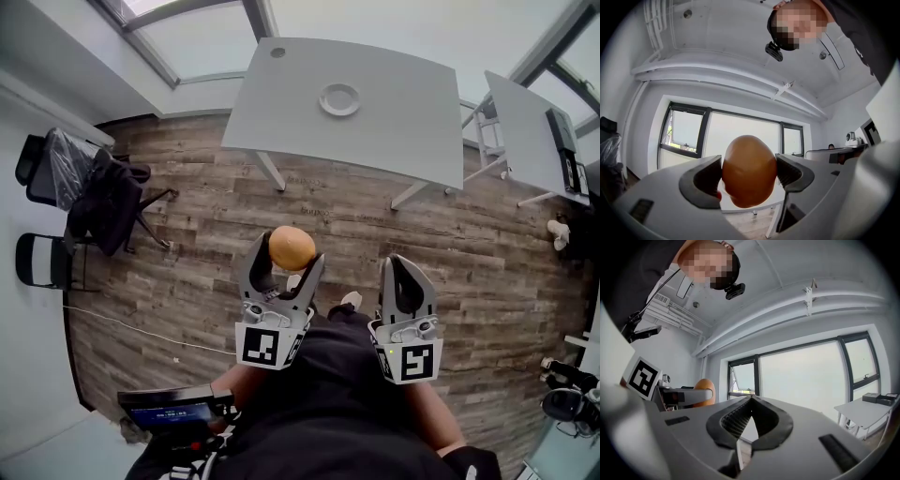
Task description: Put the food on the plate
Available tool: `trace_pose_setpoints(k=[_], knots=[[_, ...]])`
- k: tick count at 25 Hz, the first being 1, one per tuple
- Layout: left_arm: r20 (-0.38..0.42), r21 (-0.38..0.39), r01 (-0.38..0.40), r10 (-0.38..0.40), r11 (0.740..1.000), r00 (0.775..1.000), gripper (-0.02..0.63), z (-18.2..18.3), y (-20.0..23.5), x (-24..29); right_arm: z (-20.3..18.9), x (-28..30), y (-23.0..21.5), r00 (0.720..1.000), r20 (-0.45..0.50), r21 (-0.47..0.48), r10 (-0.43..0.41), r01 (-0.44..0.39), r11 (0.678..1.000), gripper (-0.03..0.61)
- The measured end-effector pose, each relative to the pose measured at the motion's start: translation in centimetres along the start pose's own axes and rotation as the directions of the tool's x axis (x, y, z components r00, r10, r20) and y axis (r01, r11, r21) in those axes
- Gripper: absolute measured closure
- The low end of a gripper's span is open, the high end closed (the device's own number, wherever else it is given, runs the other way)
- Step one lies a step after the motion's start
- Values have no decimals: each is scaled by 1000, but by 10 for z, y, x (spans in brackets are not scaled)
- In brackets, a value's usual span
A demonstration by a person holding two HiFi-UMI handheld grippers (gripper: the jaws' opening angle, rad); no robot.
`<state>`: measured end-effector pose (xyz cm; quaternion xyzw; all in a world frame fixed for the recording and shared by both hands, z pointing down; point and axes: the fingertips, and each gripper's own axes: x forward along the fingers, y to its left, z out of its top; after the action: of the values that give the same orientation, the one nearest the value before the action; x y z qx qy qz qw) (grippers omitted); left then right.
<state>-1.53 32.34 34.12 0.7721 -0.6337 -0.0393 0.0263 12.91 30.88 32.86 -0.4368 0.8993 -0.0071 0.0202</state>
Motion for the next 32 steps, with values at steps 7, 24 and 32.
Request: trace_pose_setpoints(k=[7,24,32], knots=[[-15,22,-25,25,999,1000,273,-6,-22,8,-2,-20,-31,1000,8,14,-13,13,1000,581],[-27,52,-65,67,997,997,273,-12,-52,53,-20,-29,-82,999,4,-18,46,-46,999,581],[-24,34,-38,39,999,999,273,-23,-36,91,-30,-4,-108,999,-35,-48,-16,15,999,581]])
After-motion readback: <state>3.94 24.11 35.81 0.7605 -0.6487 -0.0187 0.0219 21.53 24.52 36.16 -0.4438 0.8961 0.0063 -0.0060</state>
